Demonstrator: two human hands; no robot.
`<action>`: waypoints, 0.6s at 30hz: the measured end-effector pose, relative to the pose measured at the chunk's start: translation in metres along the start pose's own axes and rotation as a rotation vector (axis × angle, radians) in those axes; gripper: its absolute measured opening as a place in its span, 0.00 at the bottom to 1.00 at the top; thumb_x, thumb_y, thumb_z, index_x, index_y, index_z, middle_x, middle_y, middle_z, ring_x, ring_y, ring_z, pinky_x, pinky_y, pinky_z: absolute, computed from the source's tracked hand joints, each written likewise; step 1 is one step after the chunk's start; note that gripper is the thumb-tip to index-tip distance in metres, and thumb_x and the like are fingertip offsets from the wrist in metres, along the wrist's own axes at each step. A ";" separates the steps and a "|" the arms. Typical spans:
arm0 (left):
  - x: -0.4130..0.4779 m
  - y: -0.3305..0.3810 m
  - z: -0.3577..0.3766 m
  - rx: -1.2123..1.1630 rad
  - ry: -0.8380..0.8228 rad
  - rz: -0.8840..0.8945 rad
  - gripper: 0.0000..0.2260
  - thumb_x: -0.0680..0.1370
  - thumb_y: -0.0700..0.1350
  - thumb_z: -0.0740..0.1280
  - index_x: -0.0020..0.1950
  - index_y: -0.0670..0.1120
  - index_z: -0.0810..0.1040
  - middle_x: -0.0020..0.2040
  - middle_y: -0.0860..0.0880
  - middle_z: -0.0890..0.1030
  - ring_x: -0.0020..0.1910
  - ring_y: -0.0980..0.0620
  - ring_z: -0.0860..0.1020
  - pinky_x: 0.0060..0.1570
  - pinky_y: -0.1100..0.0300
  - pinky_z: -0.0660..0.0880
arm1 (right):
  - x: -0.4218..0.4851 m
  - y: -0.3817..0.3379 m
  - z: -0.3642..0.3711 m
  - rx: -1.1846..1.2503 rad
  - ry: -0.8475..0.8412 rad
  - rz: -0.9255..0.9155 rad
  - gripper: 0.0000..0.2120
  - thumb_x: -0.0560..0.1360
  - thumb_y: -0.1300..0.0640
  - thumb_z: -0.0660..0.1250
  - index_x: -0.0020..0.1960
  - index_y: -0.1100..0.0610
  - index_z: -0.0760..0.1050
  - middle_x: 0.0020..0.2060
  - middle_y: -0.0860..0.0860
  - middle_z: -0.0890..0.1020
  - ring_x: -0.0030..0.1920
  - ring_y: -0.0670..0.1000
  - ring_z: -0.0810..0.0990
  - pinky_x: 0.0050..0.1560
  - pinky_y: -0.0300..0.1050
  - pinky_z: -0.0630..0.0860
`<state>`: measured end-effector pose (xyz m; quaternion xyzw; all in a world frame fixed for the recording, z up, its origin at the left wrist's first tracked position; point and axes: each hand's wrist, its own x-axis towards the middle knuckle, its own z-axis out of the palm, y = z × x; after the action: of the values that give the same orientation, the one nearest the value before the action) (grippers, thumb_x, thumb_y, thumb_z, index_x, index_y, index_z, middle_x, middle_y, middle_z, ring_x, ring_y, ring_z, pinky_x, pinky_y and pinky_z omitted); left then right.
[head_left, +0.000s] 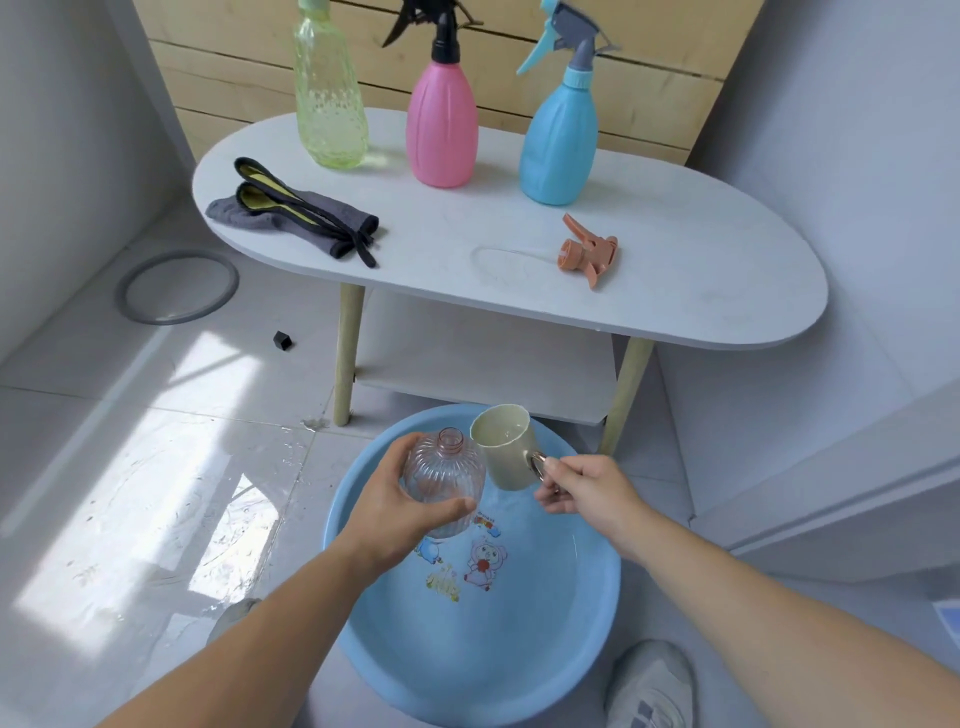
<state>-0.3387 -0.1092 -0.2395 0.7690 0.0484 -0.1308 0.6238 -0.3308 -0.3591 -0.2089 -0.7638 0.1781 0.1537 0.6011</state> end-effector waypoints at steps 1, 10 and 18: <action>-0.002 0.003 0.000 -0.003 0.002 0.002 0.41 0.58 0.57 0.83 0.70 0.60 0.74 0.63 0.63 0.80 0.61 0.67 0.78 0.58 0.67 0.73 | -0.006 -0.009 -0.003 -0.008 -0.006 -0.029 0.15 0.82 0.59 0.63 0.38 0.63 0.79 0.34 0.55 0.83 0.39 0.54 0.82 0.47 0.47 0.83; -0.014 0.024 0.002 0.004 -0.023 0.046 0.43 0.59 0.58 0.84 0.72 0.59 0.72 0.66 0.60 0.78 0.67 0.60 0.76 0.64 0.62 0.73 | -0.058 -0.071 -0.044 -0.126 -0.053 -0.247 0.16 0.81 0.60 0.64 0.37 0.62 0.82 0.36 0.55 0.84 0.41 0.53 0.83 0.53 0.52 0.82; -0.017 0.031 0.002 0.042 -0.042 0.072 0.45 0.58 0.60 0.83 0.73 0.59 0.71 0.67 0.58 0.78 0.66 0.56 0.77 0.69 0.53 0.75 | -0.084 -0.096 -0.057 -0.391 -0.016 -0.396 0.14 0.80 0.58 0.66 0.37 0.54 0.83 0.38 0.52 0.86 0.42 0.51 0.85 0.54 0.54 0.79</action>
<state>-0.3479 -0.1162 -0.2056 0.7804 0.0049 -0.1254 0.6125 -0.3605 -0.3864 -0.0748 -0.8840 -0.0126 0.0707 0.4620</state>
